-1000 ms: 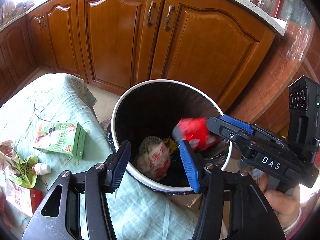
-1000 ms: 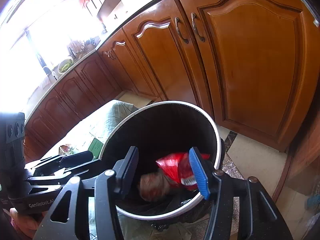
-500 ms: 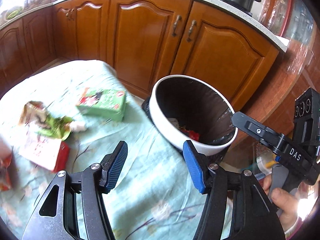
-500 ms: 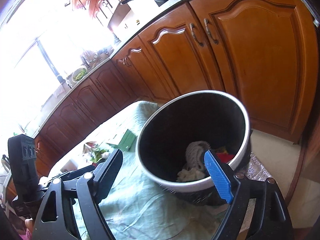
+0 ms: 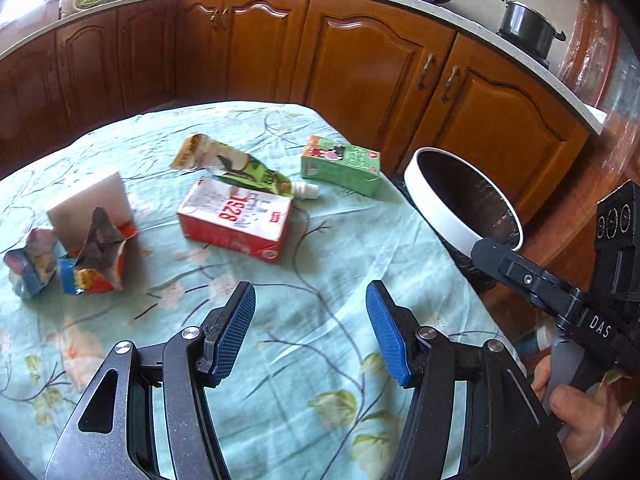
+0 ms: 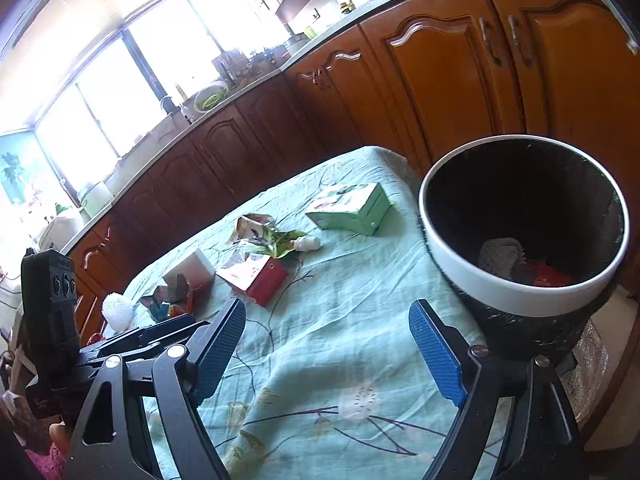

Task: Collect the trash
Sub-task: 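Move both open tools back toward the remaining trash on the table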

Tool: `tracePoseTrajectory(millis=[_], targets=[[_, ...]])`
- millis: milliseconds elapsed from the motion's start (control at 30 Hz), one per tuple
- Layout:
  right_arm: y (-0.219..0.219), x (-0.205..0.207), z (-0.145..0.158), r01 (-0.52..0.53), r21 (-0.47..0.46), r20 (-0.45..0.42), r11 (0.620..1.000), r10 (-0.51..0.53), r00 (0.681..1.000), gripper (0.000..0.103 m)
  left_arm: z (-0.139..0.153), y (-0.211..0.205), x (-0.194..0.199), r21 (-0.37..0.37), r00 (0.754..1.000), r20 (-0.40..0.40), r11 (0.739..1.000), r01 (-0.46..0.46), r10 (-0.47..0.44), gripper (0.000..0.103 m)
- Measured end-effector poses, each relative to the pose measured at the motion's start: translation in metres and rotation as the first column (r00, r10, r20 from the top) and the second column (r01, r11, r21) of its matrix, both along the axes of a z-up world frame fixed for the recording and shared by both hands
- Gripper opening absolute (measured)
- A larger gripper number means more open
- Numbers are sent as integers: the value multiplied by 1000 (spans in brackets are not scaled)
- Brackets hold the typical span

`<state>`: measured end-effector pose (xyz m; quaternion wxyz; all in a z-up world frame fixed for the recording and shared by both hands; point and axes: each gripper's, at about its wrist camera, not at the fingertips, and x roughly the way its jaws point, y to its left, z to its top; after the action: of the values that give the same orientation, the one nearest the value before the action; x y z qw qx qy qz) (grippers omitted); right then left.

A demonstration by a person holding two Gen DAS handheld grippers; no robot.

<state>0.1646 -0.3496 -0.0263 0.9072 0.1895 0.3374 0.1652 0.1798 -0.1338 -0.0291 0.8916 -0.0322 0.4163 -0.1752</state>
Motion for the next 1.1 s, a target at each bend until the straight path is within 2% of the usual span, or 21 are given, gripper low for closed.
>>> tracePoseTrajectory(millis=[367, 700, 967, 1100], targets=[[71, 25, 3, -174, -104, 6, 979, 176, 984, 86, 5, 69, -3, -23, 990, 6, 989, -143, 143, 58], [112, 74, -3, -310, -224, -24, 924, 313, 949, 85, 3, 111, 17, 24, 971, 11, 971, -239, 239, 58], [135, 100, -20, -404, -275, -103, 873, 391, 915, 84, -13, 117, 49, 100, 973, -24, 969, -225, 229, 58], [145, 101, -25, -420, -323, -111, 848, 407, 907, 78, -22, 118, 58, 104, 975, -50, 972, -212, 218, 57]])
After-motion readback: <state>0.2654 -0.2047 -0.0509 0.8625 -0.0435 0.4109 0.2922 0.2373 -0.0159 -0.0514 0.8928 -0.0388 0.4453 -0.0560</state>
